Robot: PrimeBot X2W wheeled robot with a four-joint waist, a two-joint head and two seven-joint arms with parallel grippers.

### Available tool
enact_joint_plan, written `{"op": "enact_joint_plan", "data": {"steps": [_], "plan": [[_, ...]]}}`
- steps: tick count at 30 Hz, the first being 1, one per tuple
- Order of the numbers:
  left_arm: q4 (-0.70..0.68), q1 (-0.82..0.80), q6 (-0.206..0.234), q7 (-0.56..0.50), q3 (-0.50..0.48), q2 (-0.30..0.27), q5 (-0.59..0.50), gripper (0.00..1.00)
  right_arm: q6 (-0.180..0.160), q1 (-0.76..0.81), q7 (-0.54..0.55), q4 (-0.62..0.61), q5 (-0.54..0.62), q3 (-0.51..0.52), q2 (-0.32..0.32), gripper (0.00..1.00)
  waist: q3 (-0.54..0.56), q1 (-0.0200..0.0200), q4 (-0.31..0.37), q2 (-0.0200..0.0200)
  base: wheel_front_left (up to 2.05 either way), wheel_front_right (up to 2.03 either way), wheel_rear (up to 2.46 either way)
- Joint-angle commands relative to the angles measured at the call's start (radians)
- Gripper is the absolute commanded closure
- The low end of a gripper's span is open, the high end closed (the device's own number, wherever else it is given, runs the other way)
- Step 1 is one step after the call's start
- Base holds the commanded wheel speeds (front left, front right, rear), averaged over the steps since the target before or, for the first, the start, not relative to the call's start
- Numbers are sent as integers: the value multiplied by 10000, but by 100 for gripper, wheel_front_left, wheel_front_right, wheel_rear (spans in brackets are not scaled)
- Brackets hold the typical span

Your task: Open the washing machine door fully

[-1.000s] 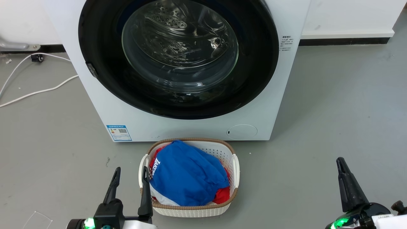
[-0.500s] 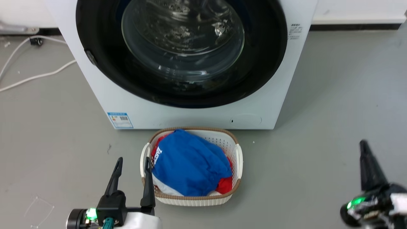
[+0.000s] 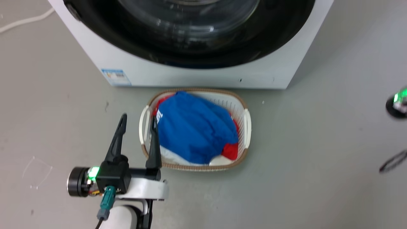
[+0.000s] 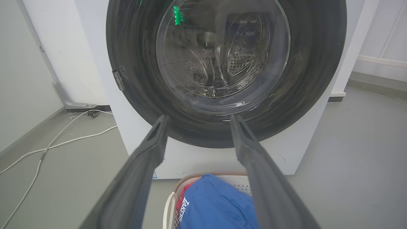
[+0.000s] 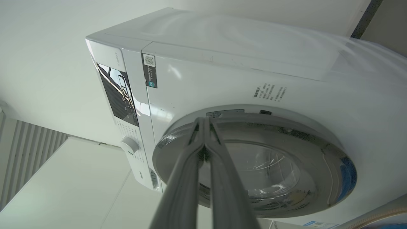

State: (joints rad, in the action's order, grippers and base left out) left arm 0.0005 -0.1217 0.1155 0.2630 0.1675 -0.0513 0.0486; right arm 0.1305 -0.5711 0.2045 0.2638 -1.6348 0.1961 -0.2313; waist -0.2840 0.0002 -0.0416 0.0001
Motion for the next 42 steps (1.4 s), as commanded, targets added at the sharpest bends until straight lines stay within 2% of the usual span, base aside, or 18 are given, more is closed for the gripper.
{"op": "enact_joint_plan", "data": {"steps": [1, 13, 21, 28, 35, 42], "plan": [[-63, -282, 14, 26, 43, 14, 14, 0, 4, -689, 130, 279, 192, -147, -176, 100, -752, -2, -201, -1, 0, 0, 0], [-437, -1300, 278, 27, 370, 14, 218, 0, 4, -4395, 1258, 2166, 951, -1140, -1283, 100, -2494, -2, -586, -1, 0, 0, 0], [-571, -1720, 418, 27, 500, 14, 335, 0, 4, -5834, 1742, 2884, 1632, -1951, -1602, 100, -3112, -2, -768, -1, 0, 0, 0], [-596, -1872, 485, 27, 608, 14, 496, 0, 4, -6439, 2173, 2981, 1851, -2429, -1716, 100, -3465, -2, -883, -1, 0, 0, 0], [-600, -1979, 523, 27, 715, 14, 625, 0, 4, -6692, 2743, 2879, 1760, -2849, -1547, 100, -3669, -2, -1024, -1, 0, 0, 0], [-498, -1944, 570, 27, 739, 13, 754, 0, 17, -6274, 3278, 2601, 1501, -3124, -1337, 100, -3583, -2, -1072, -1, 0, 0, 0]]}}
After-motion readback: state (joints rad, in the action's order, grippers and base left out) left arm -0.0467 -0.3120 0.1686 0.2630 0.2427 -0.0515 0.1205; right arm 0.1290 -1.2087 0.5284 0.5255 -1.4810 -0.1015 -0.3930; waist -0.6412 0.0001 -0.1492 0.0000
